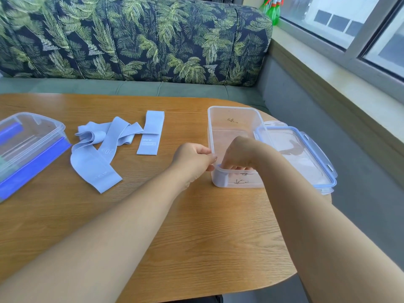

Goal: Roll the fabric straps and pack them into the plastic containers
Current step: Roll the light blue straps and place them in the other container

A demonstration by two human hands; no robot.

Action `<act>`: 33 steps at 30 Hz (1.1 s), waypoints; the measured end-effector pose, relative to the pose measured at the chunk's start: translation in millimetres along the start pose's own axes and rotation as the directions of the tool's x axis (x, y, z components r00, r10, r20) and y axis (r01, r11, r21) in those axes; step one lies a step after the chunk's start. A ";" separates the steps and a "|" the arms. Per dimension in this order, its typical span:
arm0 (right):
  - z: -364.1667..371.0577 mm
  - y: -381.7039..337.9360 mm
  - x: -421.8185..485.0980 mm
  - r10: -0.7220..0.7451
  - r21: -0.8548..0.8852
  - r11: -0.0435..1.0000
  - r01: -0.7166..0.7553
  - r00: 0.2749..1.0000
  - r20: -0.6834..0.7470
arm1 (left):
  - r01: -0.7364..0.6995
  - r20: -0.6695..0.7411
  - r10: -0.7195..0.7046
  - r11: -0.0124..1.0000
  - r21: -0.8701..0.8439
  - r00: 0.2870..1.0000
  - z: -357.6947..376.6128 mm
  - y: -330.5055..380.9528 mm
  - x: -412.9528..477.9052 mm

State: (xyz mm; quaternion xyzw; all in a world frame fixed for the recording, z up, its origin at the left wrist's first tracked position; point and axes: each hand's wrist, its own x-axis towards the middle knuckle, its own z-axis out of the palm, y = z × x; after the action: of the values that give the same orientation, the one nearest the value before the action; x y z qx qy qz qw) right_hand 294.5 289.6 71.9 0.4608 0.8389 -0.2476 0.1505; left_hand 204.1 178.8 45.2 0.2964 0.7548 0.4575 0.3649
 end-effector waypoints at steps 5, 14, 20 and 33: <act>0.6 4.6 -3.9 0.024 0.152 0.988 -0.027 0.999 0.022 | 0.062 0.004 -0.062 0.994 0.085 0.998 4.6 7.9 5.0; -0.4 19.8 -14.5 0.019 0.311 0.950 -0.028 0.999 0.032 | 0.165 -0.042 -0.160 0.956 0.244 0.986 19.5 13.7 19.3; 0.8 23.3 -12.8 0.044 0.309 0.950 -0.051 0.999 0.027 | 0.185 -0.055 -0.177 0.958 0.221 0.983 21.0 11.1 22.2; 5.1 21.9 -7.3 0.052 0.347 0.937 -0.036 0.998 -0.040 | 0.222 0.024 -0.227 0.967 0.125 0.974 16.9 12.6 23.3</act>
State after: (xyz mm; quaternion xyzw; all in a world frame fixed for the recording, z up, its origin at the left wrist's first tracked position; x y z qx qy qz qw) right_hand 317.1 291.6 65.2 0.5045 0.7752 -0.3764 0.0525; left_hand 206.4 210.2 44.8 0.2395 0.8028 0.3605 0.4101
